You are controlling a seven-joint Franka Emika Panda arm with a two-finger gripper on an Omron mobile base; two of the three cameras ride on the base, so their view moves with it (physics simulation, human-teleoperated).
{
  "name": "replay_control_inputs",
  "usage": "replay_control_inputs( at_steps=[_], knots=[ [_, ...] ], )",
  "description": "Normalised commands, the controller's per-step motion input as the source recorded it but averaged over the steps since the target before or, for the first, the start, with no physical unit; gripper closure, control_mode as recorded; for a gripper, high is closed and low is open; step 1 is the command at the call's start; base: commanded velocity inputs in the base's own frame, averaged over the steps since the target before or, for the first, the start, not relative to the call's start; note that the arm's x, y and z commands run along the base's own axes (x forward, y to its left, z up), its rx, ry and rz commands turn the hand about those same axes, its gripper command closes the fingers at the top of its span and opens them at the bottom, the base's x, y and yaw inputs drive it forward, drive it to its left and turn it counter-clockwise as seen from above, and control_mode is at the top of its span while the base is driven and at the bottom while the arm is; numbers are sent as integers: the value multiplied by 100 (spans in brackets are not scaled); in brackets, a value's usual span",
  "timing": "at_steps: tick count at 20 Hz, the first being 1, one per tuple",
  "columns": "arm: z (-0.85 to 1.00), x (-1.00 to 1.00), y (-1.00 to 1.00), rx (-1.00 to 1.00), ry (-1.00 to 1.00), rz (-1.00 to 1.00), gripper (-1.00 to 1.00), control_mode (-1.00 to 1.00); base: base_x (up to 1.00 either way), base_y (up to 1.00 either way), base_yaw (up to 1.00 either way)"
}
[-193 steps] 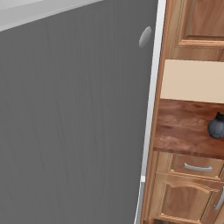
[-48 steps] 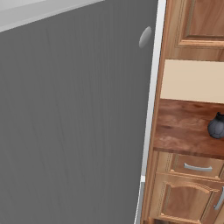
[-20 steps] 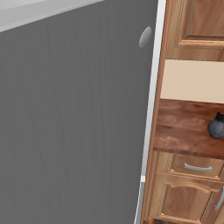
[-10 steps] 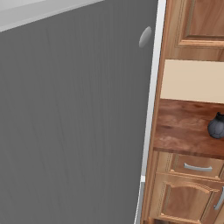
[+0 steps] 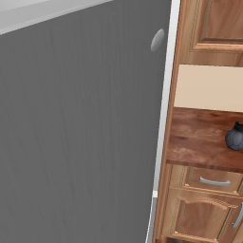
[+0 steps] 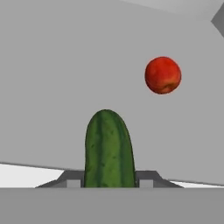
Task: Move the apple and pickle from the top shelf to the second highest shelf to make space. Then, place the pitcher from the counter on the cleared top shelf.
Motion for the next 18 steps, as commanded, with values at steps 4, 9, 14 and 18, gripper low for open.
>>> replay_control_inputs(
  at_steps=[4, 9, 14, 18],
  knots=[
    [-46, 37, 4, 0, 0, 0, 100, -100, 0, 0, 0],
    [-16, 62, 5, 0, 0, 0, 100, -100, 0, 0, 0],
    [0, 71, 10, 0, 1, 0, 100, -100, 0, 0, 0],
    [-6, 55, 23, 0, 0, 0, -100, -100, 0, 0, 0]
  ],
)
